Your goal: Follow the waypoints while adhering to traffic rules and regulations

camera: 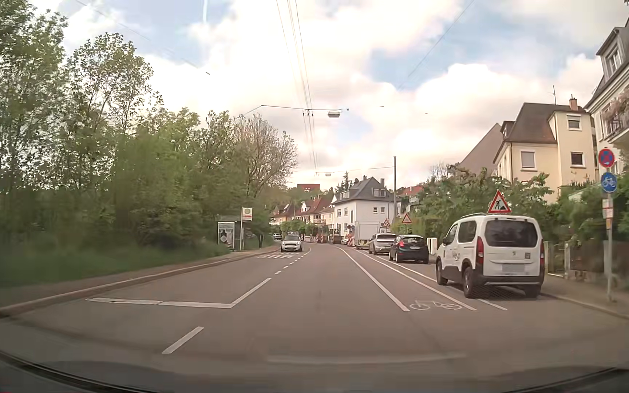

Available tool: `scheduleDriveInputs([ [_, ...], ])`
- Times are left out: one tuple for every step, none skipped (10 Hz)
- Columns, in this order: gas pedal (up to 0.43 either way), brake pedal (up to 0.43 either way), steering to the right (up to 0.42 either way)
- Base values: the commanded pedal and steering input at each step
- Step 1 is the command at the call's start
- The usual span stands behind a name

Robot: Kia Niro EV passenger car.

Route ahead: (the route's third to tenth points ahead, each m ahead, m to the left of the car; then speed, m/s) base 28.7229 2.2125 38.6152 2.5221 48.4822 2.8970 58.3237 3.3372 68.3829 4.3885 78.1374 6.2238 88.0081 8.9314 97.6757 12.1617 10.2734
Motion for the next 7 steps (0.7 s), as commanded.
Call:
scheduleDriveInputs([
  [0.110, 0.000, 0.004],
  [0.110, 0.000, 0.004],
  [0.110, 0.000, 0.004],
  [0.110, 0.000, 0.004],
  [0.110, 0.000, 0.005],
  [0.110, 0.000, 0.006],
  [0.110, 0.000, 0.006],
])
